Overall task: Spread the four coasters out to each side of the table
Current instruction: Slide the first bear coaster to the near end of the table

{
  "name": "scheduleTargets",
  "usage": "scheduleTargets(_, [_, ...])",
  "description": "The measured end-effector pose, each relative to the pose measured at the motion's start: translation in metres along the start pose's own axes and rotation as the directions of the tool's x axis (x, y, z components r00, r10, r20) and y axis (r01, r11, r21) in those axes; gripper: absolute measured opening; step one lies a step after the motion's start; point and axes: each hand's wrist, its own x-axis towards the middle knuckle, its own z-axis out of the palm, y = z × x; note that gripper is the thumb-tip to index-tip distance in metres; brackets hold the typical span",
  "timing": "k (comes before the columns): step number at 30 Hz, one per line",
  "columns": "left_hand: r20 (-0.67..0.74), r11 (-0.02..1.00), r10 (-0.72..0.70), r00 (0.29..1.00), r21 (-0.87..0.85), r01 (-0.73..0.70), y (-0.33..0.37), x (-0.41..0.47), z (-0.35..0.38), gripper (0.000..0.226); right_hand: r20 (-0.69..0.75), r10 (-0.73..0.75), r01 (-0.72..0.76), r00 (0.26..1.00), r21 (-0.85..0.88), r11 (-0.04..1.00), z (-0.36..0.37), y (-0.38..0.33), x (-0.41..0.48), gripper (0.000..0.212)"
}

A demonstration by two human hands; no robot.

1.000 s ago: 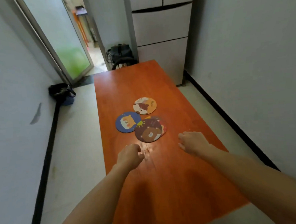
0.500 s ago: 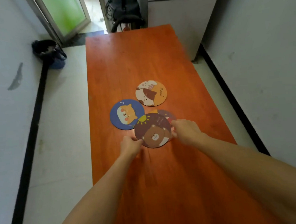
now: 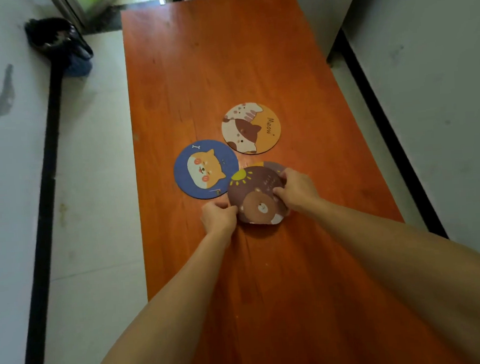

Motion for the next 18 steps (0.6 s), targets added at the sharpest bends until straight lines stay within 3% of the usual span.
scheduleTargets(2, [0.09, 0.999, 0.014, 0.996, -0.035, -0.011, 0.0, -0.005, 0.002, 0.025, 0.008, -0.026, 0.026, 1.0, 0.057, 0.998, 0.001, 0.001, -0.006, 0.014])
scheduleTargets(6, [0.176, 0.993, 0.012, 0.984, -0.117, 0.008, -0.001, -0.021, 0.001, 0.013, 0.017, -0.092, 0.086, 0.996, 0.228, 0.97, -0.007, 0.01, -0.026, 0.017])
scheduleTargets(9, [0.212, 0.987, 0.01, 0.977, -0.156, 0.024, -0.007, -0.033, -0.007, 0.005, 0.011, -0.119, 0.112, 0.993, 0.25, 0.962, -0.017, 0.023, -0.046, 0.016])
scheduleTargets(13, [0.219, 0.984, 0.01, 0.976, -0.175, 0.029, -0.024, -0.06, -0.014, 0.014, 0.055, -0.117, 0.08, 0.992, 0.451, 0.889, -0.023, 0.045, -0.085, 0.021])
scheduleTargets(18, [0.207, 0.994, 0.091, 0.974, 0.044, -0.102, -0.062, -0.098, -0.018, 0.013, 0.155, -0.046, -0.051, 0.987, 0.566, 0.823, -0.017, 0.081, -0.146, 0.009])
